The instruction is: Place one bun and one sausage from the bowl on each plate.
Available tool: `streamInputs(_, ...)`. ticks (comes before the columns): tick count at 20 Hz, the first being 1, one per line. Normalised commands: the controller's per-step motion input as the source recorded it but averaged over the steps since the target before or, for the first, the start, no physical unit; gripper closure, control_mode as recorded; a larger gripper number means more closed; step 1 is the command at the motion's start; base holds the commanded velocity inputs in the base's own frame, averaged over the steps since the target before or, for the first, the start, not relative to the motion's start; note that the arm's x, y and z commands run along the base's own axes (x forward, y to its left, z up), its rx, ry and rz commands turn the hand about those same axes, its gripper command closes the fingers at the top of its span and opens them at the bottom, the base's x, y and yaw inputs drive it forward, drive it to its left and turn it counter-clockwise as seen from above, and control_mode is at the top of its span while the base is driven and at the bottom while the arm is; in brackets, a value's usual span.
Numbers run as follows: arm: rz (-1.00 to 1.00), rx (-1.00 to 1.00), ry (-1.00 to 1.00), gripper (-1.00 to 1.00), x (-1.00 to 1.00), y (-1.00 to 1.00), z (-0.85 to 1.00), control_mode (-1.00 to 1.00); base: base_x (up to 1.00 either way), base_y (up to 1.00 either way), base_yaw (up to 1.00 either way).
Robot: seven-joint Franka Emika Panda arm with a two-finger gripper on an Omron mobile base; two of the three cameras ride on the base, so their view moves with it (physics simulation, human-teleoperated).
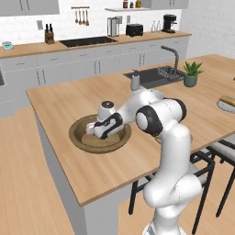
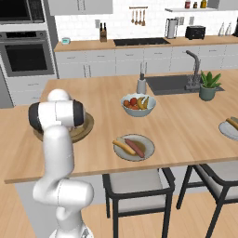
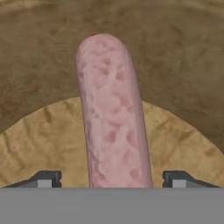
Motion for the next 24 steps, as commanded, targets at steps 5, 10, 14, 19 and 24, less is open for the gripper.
streamInputs(5, 0.00, 0.03, -0.01, 1.00, -0.06, 0.00, 0.02, -1.00, 0.00, 0.00, 0.00)
streamInputs(10, 0.00, 0.14, -0.05, 1.00, -0.35, -0.35, 0.51, -1.00, 0.00, 0.00, 0.00)
streamInputs(14, 0.00, 0.16, -0.16, 1.00, -0.39, -0.48, 1.00, -1.00, 0.00, 0.00, 0.00)
streamInputs(19, -0.06, 0.04, -0.08, 1.00, -0.43, -0.52, 1.00, -1.00, 0.00, 0.00, 0.00)
streamInputs(24, -0.05, 0.00, 0.00, 1.00, -0.48, -0.42, 1.00, -1.00, 0.00, 0.00, 0.00)
